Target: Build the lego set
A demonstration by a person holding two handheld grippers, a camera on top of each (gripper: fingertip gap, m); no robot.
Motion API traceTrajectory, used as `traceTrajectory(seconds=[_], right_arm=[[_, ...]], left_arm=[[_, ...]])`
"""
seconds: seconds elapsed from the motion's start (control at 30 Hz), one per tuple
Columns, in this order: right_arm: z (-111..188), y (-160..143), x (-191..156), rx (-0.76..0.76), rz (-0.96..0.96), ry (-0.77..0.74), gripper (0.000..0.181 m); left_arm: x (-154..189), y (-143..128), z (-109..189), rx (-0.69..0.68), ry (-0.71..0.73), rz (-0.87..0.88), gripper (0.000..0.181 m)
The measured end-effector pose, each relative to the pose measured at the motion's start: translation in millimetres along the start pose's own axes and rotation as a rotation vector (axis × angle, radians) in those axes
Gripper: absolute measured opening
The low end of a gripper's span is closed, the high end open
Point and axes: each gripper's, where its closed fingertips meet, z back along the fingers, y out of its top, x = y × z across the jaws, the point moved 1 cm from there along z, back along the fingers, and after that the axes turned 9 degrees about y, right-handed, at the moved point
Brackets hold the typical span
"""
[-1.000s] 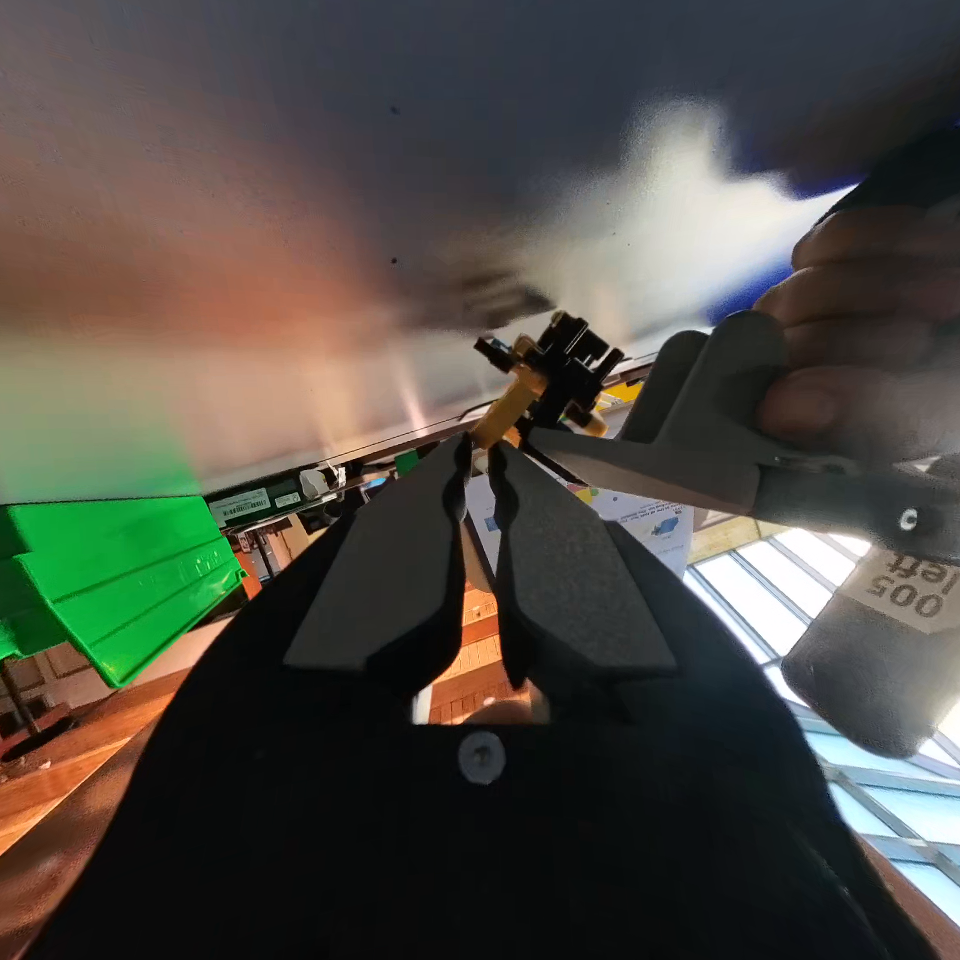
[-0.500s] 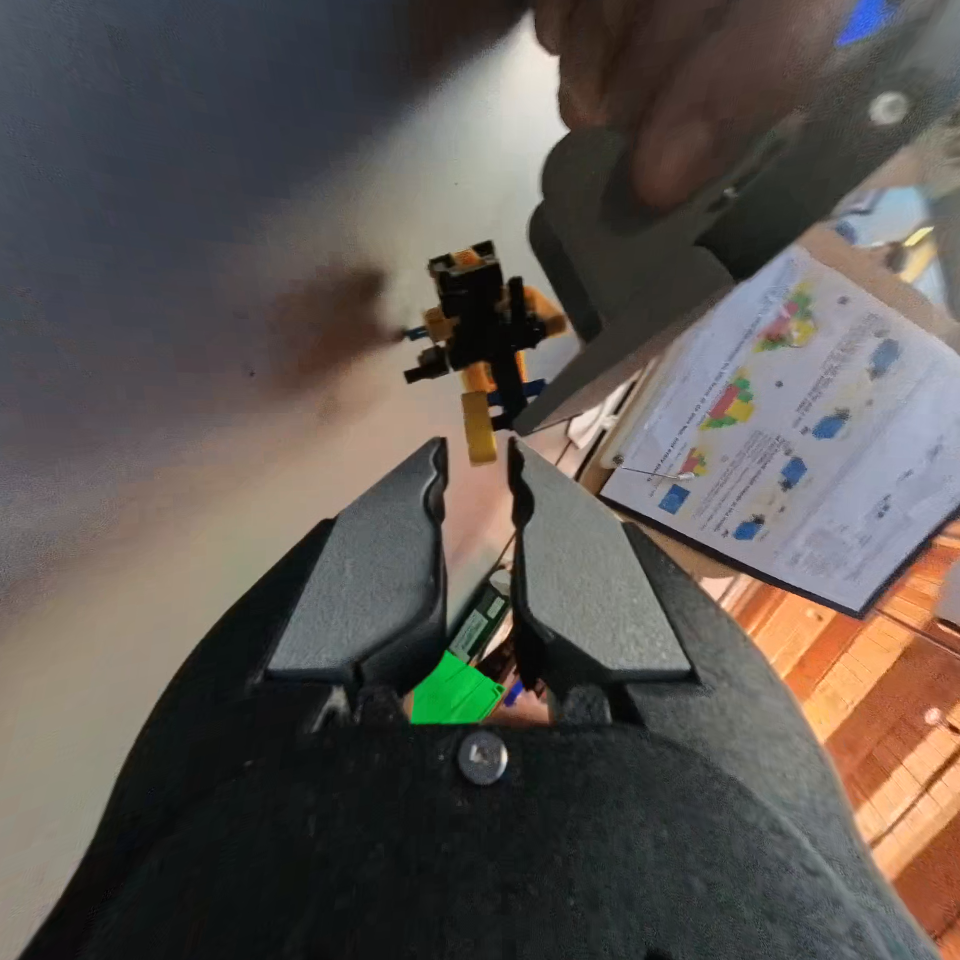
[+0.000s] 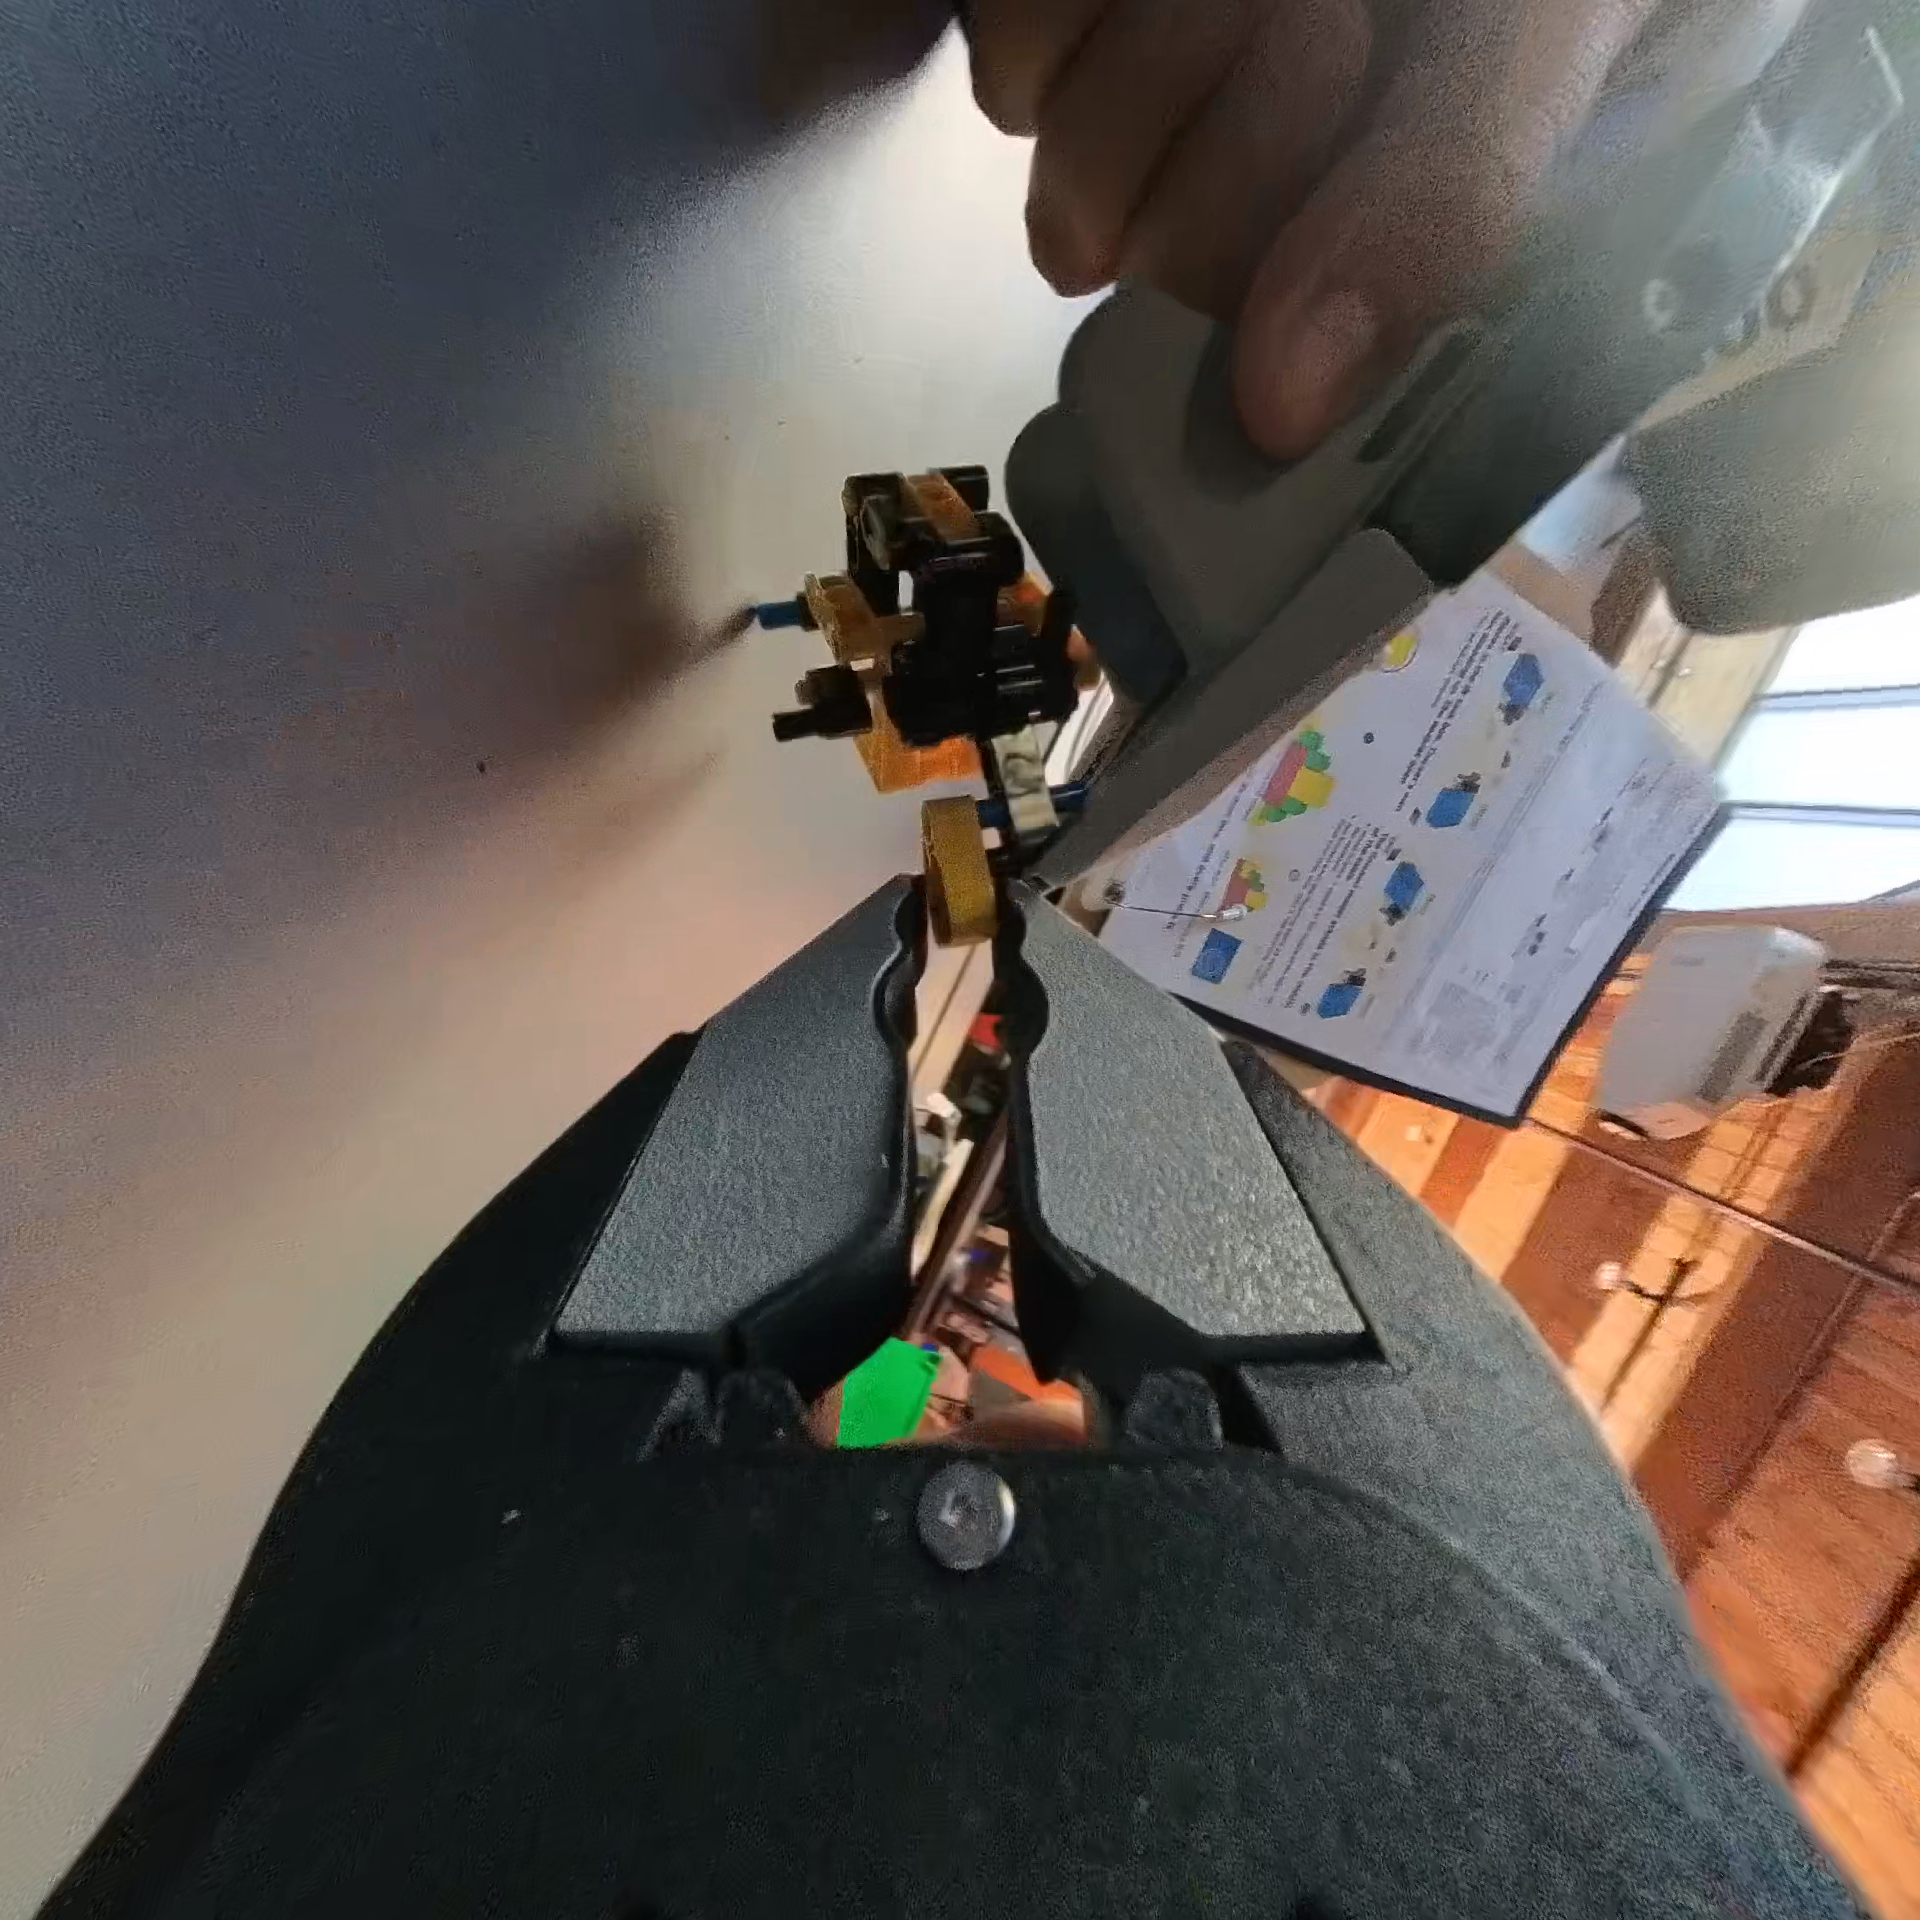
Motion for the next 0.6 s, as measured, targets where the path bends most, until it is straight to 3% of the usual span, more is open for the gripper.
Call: traceTrajectory(seconds=[0.03, 0.1, 0.2, 0.3, 0.33, 0.37, 0.43, 0.6], right_arm=[[1, 2, -1, 0.018, -0.056, 0.024, 0.008], [1, 4, -3, 0.036, -0.104, 0.071, 0.006], [0, 5, -9, 0.025, -0.014, 0.103, 0.005], [-3, 5, -20, -0.041, 0.327, 0.09, 0.005], [-4, 5, -44, -0.031, 0.445, 0.21, 0.003], [-5, 0, -57, -0.059, 0.532, 0.239, 0.004], [-7, -8, -49, -0.072, 0.668, 0.196, 0.004], [-10, -36, 8, -0.099, 0.148, 0.186, 0.005]], left_arm=[[-1, 1, 0, 0.009, 0.02, -0.01, 0.002], [0, -1, -1, 0.0, 0.038, -0.043, 0.002], [0, -6, -3, -0.033, 0.089, -0.129, 0.002], [0, -16, -7, -0.11, 0.127, -0.21, 0.001], [-1, -12, -6, -0.078, 0.129, -0.203, 0.0], [-4, 3, 2, 0.006, 0.129, -0.165, 0.0], [-24, 14, 18, 0.027, 0.202, -0.166, 0.001], [-23, -2, 7, -0.041, 0.171, -0.183, 0.002]])
